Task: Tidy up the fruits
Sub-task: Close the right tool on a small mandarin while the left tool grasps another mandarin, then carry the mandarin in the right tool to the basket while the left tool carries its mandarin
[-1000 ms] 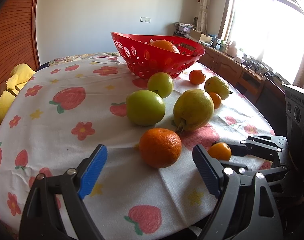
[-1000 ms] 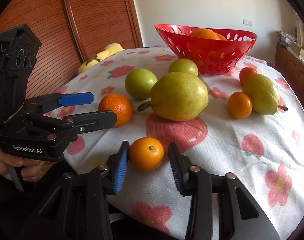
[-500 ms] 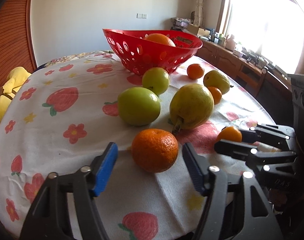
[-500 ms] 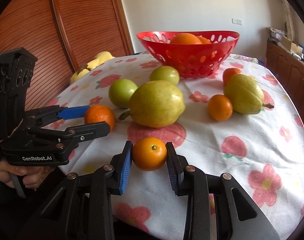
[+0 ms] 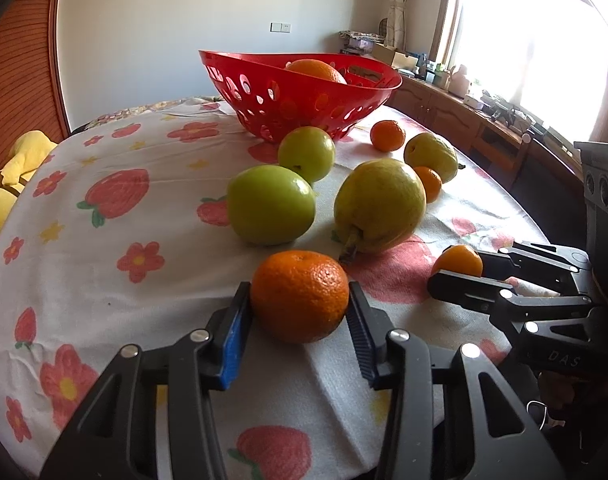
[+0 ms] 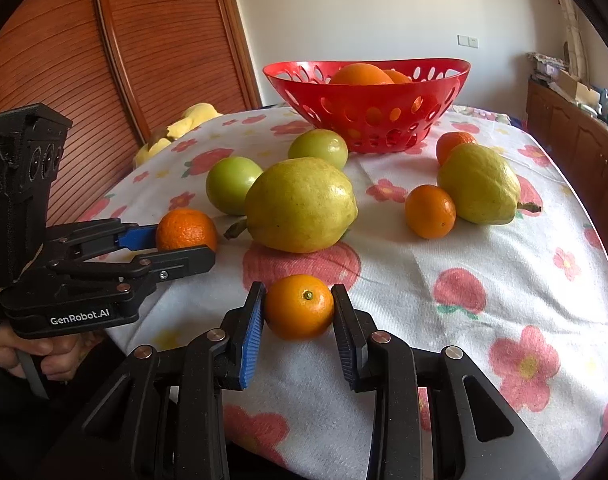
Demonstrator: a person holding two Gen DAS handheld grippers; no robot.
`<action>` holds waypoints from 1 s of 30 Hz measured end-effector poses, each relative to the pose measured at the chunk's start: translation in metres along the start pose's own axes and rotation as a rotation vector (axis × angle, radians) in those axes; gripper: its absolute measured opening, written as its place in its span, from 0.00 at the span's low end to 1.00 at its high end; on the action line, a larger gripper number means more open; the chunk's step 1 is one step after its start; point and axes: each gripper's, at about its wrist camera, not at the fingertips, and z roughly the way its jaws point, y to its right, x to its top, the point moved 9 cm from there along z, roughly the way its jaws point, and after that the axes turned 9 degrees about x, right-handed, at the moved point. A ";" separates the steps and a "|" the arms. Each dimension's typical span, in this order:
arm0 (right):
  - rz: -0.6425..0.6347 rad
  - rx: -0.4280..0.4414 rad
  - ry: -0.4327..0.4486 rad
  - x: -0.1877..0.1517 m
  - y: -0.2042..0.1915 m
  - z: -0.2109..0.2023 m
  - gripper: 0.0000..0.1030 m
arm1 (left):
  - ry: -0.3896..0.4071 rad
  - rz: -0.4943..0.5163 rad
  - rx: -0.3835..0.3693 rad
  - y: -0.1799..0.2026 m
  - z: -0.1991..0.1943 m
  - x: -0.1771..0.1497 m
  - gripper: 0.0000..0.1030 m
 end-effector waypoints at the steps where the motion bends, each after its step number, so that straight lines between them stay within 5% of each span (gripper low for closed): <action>1: 0.000 0.000 0.000 0.000 0.000 0.000 0.31 | 0.006 -0.001 -0.001 -0.001 -0.002 0.001 0.43; 30: -0.025 -0.063 0.087 0.043 0.017 -0.038 0.31 | 0.137 0.001 -0.016 -0.004 -0.043 0.052 0.42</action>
